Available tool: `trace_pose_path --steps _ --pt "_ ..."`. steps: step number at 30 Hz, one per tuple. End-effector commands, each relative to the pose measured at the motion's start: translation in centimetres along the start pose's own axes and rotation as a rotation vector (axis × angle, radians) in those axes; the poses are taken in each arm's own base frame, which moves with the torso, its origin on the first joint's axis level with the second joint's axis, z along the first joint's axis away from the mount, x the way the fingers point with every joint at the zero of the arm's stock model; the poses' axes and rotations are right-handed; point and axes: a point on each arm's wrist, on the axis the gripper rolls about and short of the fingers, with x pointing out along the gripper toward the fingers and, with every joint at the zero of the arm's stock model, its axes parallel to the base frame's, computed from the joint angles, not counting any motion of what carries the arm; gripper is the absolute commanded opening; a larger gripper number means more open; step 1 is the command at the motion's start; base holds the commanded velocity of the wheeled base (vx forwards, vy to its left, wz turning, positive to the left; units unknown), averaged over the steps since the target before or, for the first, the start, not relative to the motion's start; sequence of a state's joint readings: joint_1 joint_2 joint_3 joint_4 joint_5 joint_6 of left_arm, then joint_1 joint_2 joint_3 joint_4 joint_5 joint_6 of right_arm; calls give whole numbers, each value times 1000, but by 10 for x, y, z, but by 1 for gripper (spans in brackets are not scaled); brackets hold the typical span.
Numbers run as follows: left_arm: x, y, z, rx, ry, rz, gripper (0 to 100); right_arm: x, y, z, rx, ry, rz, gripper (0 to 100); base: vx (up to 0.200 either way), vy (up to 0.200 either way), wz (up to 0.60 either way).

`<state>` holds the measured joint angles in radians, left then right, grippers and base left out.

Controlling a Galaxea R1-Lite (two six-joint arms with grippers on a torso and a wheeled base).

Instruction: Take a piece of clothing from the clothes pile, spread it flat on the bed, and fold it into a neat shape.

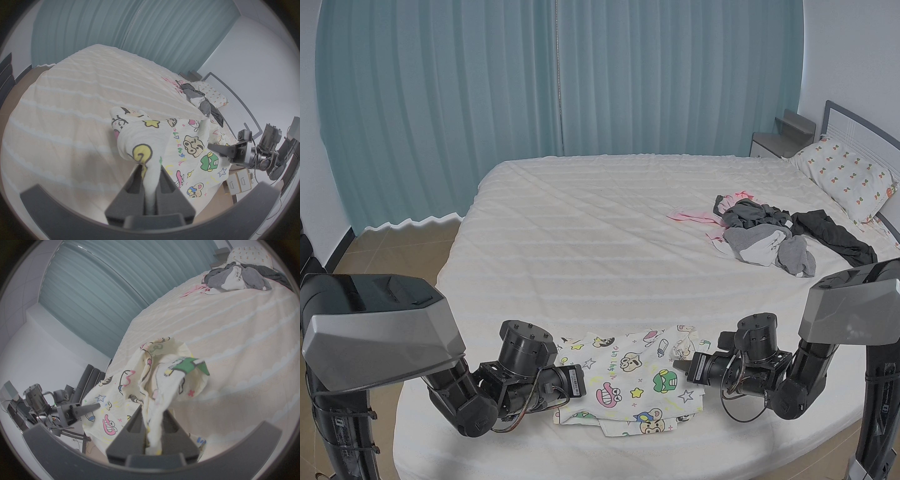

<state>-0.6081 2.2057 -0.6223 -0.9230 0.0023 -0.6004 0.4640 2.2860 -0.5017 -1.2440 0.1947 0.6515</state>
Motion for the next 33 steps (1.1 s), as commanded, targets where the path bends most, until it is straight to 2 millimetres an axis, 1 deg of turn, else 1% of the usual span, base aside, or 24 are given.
trace_pose_path --steps 1,3,9,15,21,23,24,27,33 --pt "-5 -3 -2 6 3 -8 0 -4 5 2 1 -6 16 0 0 0 0" --pt "-6 -4 -2 8 3 -9 0 -4 6 2 0 -5 19 0 0 0 0" --pt "-6 -5 -2 10 -9 6 0 -6 6 2 0 -4 19 0 -200 0 0" --pt "-7 -9 -6 23 -12 10 0 -6 6 2 1 -7 17 0 -200 0 0" --pt "-3 -11 -1 9 -55 38 0 -7 7 4 -1 -13 22 0 0 0 0" --pt "-1 -14 3 -29 -78 41 0 -7 7 4 0 -14 21 0 0 0 0" --pt "1 -17 6 -77 -94 40 0 -6 7 5 1 -16 24 0 0 0 0" --pt "3 -18 8 -102 -90 42 0 -5 6 5 3 -17 20 0 0 0 0" --pt "4 -23 9 -98 -85 40 0 -6 5 6 5 -20 17 0 0 -200 0"
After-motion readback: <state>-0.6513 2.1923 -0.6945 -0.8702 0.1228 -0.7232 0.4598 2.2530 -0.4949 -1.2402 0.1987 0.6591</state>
